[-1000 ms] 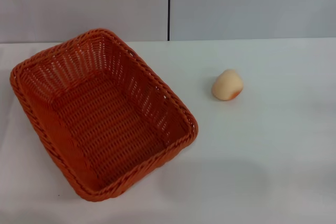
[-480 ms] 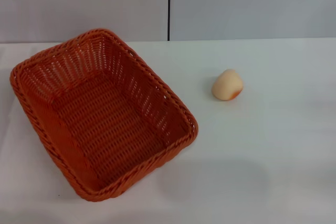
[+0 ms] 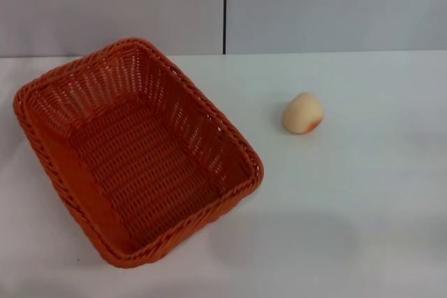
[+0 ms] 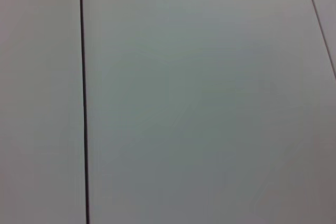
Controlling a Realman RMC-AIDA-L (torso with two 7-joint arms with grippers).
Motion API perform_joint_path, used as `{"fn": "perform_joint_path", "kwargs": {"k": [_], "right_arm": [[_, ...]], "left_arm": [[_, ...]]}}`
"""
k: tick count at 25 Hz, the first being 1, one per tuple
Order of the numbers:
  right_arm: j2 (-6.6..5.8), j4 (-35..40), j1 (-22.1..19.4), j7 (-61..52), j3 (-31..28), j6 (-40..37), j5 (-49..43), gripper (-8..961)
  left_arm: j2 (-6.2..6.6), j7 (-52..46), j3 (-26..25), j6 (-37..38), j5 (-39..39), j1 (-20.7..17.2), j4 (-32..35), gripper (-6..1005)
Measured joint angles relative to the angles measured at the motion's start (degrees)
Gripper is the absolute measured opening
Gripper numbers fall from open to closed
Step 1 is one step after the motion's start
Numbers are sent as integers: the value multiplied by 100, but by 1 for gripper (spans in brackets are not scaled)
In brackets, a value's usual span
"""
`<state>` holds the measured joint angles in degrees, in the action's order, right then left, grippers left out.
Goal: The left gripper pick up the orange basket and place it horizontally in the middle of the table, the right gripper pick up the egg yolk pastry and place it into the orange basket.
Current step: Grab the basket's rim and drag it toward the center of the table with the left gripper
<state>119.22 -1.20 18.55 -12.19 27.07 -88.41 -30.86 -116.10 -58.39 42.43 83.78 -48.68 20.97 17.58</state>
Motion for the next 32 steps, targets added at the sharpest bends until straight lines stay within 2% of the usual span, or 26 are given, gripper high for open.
{"fn": "perform_joint_path", "kwargs": {"k": [4,5,6,9,10,11,12,13,14,15,16,20,22,23,24,26,27,32], "right_arm": [[3,-33,7,-2,-1,0,-6,594],[3,-36,7,-2,-1,0,-6,594],[4,-36,5,-3,-1,0,-7,594],[5,-39,-4,-3,0,0,-8,593],[5,-39,-5,-3,0,1,-8,593],[5,-39,-5,-3,0,2,-8,593],[4,-39,-6,-3,0,4,-8,593],[3,-39,-6,-3,0,4,-8,592],[1,-39,-9,-3,0,6,-8,592],[0,-39,-12,-3,-3,13,-8,592],[0,-39,-13,-3,-3,23,-8,592],[-2,-39,-15,-3,-8,69,-8,591],[-3,-39,-16,-3,-8,84,-8,591],[-3,-39,-17,-3,-9,90,-8,590],[-3,-38,-17,-3,-9,96,-8,590],[-4,-39,-19,-3,-9,113,-8,590],[-4,-39,-21,-5,-9,119,-8,590],[3,-54,-32,-11,-9,141,-4,589]], "left_arm": [[433,-1434,356,-219,-789,11,800,864],[433,-1434,356,-219,-789,11,800,864],[715,-2296,392,-236,-1513,76,1282,864],[971,-3122,395,-215,-2319,154,1865,864],[971,-3122,395,-215,-2319,154,1865,863],[1083,-3565,397,-184,-2868,200,2300,863],[1119,-3821,398,-168,-3178,217,2585,863],[1164,-4272,400,-99,-3850,267,3080,863],[1164,-4272,400,-99,-3850,267,3080,863],[1166,-4712,391,55,-4647,370,3627,863],[1153,-4826,392,124,-4901,418,3792,863],[957,-5310,378,396,-6275,702,4560,863],[870,-5412,389,425,-6799,847,4693,863],[870,-5412,389,425,-6799,847,4693,863],[759,-5464,383,436,-7352,1033,4738,863],[672,-5468,368,427,-7728,1161,4745,863],[672,-5468,368,427,-7728,1161,4745,863],[504,-5471,386,298,-8622,1449,4695,863]]}}
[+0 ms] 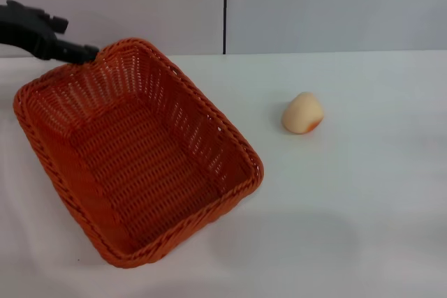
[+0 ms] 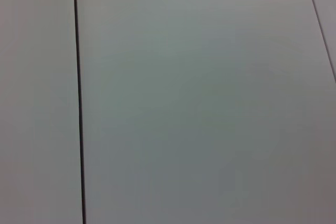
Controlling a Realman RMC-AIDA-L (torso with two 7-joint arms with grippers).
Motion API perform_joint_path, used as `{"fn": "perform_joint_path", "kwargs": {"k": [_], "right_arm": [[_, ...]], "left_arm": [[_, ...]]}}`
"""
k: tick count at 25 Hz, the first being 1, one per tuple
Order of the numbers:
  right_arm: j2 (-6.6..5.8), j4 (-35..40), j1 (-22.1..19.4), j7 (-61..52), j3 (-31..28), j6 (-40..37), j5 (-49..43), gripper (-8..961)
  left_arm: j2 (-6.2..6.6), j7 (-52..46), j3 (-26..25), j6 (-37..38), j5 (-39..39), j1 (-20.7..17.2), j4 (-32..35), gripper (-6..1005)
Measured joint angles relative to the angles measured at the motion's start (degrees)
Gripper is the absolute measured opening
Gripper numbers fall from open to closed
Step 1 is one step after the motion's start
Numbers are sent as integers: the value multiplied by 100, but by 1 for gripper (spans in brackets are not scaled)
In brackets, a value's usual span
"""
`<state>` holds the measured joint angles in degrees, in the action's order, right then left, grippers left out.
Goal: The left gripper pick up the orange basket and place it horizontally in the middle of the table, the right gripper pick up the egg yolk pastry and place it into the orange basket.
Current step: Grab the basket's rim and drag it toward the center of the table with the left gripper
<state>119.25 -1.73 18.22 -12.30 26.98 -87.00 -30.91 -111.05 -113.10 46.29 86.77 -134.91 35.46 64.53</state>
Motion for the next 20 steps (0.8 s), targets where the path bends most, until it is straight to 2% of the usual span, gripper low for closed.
{"fn": "perform_joint_path", "kwargs": {"k": [3,4,5,11,12,15,20], "right_arm": [[0,-32,3,-1,0,14,13,588],[-1,-52,9,-1,0,34,16,588],[-4,-72,25,-1,0,62,24,588],[-6,-73,57,-1,0,79,25,586],[-7,-73,61,-1,0,79,22,586],[-8,-73,61,-1,0,87,22,586],[-8,-73,60,-8,0,129,15,585]], "left_arm": [[-130,1,16,-100,-540,115,-43,864],[-130,1,16,-100,-540,115,-43,864],[-261,28,26,-214,-908,202,-106,864],[-336,42,49,-370,-1210,319,-364,862],[-402,52,88,-563,-1451,404,-603,862],[-463,69,133,-747,-1572,428,-700,861],[-500,82,151,-1049,-1598,433,-738,860]]}}
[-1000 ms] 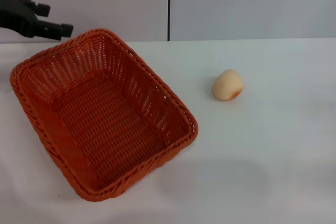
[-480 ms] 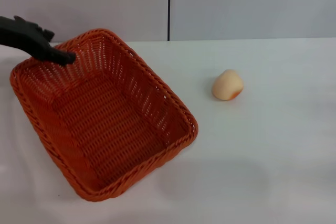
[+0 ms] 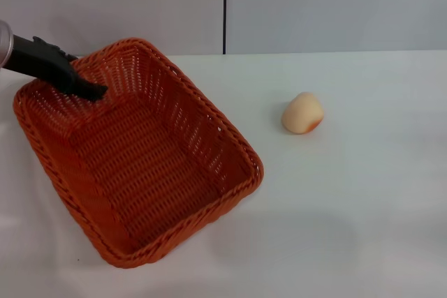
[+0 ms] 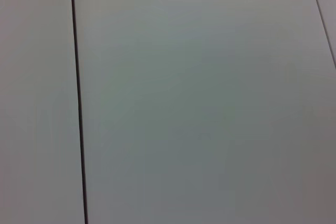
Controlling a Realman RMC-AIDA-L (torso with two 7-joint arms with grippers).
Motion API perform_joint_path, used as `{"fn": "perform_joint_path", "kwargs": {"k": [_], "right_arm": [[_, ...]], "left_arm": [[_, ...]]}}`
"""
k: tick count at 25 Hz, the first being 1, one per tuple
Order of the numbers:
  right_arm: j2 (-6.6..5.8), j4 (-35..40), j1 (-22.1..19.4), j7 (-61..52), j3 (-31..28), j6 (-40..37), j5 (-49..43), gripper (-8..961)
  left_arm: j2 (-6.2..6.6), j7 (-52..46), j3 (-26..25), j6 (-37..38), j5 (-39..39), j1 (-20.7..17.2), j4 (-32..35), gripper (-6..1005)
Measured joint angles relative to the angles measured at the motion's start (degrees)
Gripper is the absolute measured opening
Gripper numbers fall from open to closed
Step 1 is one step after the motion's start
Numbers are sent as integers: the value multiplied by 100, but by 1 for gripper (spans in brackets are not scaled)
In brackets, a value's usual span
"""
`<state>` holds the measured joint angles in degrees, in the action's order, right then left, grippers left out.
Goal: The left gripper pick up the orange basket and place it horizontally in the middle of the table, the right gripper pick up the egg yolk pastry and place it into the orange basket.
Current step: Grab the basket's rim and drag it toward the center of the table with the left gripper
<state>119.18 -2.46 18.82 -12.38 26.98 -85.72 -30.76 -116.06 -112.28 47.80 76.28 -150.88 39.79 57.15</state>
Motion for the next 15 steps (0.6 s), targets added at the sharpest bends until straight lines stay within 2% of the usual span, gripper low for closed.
{"fn": "perform_joint_path", "kwargs": {"k": [4,5,10,15], "right_arm": [[4,-1,-12,-3,0,8,9,584],[5,-6,-30,-9,0,10,18,584],[8,-9,-53,-60,-50,30,24,583],[6,-7,-47,-63,-78,92,27,582]], "left_arm": [[-17,0,0,-80,-4,-17,28,859],[-127,0,1,-290,-22,-150,299,859],[-133,29,1,-258,-75,-138,260,718],[-133,33,1,-244,-85,-133,234,510]]}}
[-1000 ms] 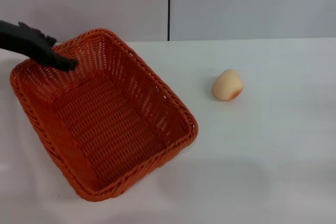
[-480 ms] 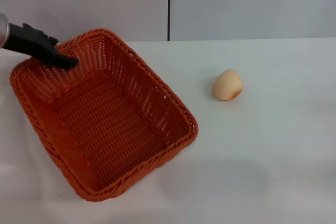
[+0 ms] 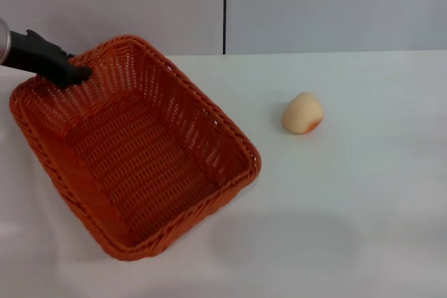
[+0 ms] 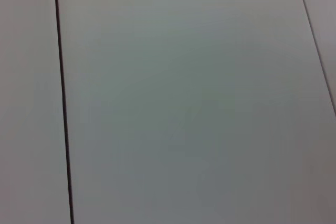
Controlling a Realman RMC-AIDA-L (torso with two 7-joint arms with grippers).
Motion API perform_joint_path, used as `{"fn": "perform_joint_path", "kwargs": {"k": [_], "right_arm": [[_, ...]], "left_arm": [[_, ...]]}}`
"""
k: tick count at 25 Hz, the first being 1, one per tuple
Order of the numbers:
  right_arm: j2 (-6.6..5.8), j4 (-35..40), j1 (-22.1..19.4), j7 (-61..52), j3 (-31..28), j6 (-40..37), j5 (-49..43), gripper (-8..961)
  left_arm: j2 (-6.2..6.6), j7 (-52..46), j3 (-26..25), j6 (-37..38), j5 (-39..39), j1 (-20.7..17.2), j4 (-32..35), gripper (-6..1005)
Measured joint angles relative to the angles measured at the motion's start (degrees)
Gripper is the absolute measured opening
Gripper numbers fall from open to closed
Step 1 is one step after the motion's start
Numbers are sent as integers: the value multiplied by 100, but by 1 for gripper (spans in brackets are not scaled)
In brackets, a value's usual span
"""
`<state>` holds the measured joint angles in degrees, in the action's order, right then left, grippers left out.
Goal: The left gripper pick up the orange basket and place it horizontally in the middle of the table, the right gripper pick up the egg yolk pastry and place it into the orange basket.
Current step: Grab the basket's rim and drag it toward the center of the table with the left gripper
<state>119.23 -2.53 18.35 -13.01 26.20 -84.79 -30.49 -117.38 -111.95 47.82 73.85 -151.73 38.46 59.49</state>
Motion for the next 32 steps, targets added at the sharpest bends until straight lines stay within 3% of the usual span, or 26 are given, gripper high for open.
{"fn": "perform_joint_path", "kwargs": {"k": [5,12,15,19,20,24,25,28,30,32], "right_arm": [[-3,5,22,0,-1,73,0,581],[-6,7,23,0,-2,78,0,579],[-6,20,15,0,-10,124,0,579],[-6,29,20,-1,-10,214,0,578],[-6,33,28,0,-10,267,0,578],[-6,36,42,0,-10,352,0,577],[-6,40,46,0,-10,387,-3,577],[-7,42,50,0,-10,413,-6,576],[-13,48,53,0,-10,427,-6,576],[-13,51,51,0,-10,435,-6,575]], "left_arm": [[-7,-71,0,12,-6,-18,30,259],[-3,-254,-7,72,-6,-28,49,236],[73,-534,-141,515,61,9,76,235],[82,-556,-233,646,70,41,77,219],[117,-650,-916,1142,71,204,157,215],[128,-714,-1059,1245,74,234,192,200],[182,-1052,-1378,1514,195,260,328,196],[208,-1173,-1427,1586,281,243,358,182],[400,-1751,-1474,1849,697,54,381,173],[445,-1860,-1475,1896,779,-6,381,173]]}}
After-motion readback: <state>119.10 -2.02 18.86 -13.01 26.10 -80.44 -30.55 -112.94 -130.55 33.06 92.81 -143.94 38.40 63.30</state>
